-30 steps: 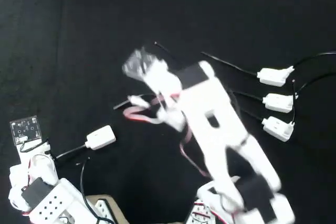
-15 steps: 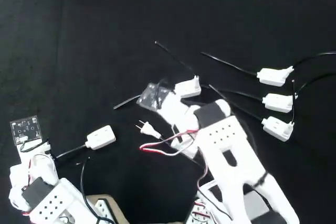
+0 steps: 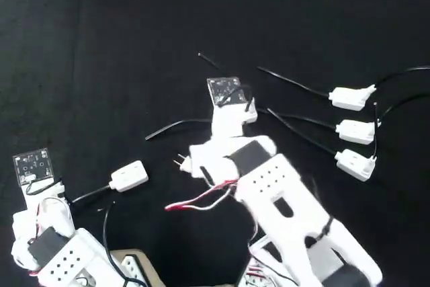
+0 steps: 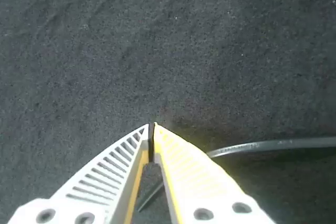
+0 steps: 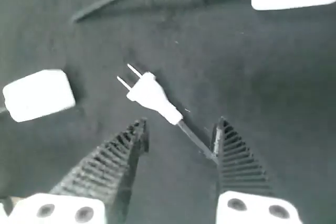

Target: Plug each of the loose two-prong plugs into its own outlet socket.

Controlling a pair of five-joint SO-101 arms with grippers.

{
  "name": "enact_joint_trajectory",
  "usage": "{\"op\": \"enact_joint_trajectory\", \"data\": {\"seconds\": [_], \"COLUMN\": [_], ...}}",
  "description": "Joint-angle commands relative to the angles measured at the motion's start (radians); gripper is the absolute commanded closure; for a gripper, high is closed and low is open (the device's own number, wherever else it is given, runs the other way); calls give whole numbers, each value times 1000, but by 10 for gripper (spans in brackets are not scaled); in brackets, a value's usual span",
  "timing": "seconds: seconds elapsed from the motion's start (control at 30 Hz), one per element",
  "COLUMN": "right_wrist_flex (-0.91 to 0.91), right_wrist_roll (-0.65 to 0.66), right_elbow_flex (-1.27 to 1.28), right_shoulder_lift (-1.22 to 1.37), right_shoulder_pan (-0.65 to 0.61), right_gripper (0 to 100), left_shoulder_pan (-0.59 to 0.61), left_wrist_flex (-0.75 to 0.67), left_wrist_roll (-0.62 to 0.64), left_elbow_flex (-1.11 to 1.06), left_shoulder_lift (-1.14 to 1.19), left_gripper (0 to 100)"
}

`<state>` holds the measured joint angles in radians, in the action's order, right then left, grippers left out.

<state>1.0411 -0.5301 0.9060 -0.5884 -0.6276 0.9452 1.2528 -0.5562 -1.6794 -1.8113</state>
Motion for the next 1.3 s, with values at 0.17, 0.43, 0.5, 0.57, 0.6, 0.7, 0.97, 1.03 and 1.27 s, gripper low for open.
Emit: {"op": "enact_joint_trajectory", "data": {"seconds": [0.17,0.43,0.5,0.57,0.6,0.7,0.97,1.03,1.27], "right_wrist_flex": [-270,-333,-333,-333,-333,-327,-324,-324,-190], "right_wrist_roll": [-318,-348,-345,-338,-325,-239,86,269,712], "right_elbow_flex": [-8,-25,-24,-18,-18,-18,-117,-136,-254], "right_shoulder_lift": [394,417,400,395,397,429,568,587,590], "right_shoulder_pan": [-132,-54,-38,-41,-41,-37,34,43,34], "right_gripper": [692,596,596,596,596,597,973,939,985], "left_shoulder_pan": [-4,-4,-4,-4,-4,-4,-4,-4,-4], "left_wrist_flex": [6,5,5,5,5,5,6,6,8], "left_wrist_roll": [3,3,3,3,3,3,3,3,3], "left_elbow_flex": [-2,-2,-2,-2,-2,-2,-2,-2,-2], "left_shoulder_lift": [-9,-9,-9,-9,-9,-9,-9,-9,-9], "left_gripper": [959,959,959,959,959,959,959,959,959]}}
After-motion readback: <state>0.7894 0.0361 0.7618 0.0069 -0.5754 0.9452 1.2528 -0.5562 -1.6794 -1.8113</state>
